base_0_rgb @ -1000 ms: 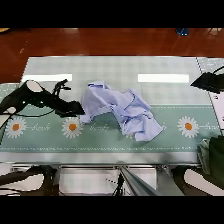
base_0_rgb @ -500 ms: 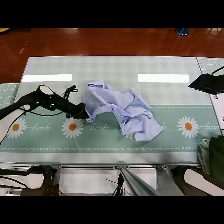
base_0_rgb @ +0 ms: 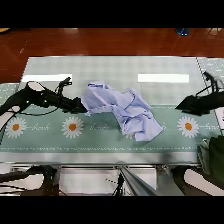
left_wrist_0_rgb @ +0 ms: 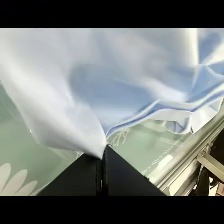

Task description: Fold the shirts.

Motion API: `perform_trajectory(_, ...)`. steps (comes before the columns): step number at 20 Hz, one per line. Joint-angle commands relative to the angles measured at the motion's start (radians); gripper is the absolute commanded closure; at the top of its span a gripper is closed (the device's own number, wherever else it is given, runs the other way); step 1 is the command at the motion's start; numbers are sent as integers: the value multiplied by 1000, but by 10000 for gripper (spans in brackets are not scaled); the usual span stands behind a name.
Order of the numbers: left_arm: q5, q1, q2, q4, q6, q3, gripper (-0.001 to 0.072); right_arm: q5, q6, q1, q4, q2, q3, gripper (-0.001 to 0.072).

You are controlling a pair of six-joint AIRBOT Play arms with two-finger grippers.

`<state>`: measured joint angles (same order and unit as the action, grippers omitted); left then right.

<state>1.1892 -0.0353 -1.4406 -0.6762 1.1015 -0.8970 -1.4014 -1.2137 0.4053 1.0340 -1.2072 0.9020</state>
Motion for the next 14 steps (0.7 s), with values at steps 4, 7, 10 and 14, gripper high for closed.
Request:
perform_trajectory(4, 39, 10, 64, 4, -8, -1, 690, 140, 53, -2, -113, 84, -349, 186)
perform_trajectory(7, 53, 10, 64, 4, -8, -1, 690, 198, 55, -2, -120, 112, -430, 175)
perform_trajectory(10, 54, 10, 66, 5, -8, -1, 690, 280, 58, -17, -205, 112, -487, 175)
perform_trajectory(14, 52, 10, 68, 23, -9, -14, 690, 443, 7, -181, -273, 112, -501, 182)
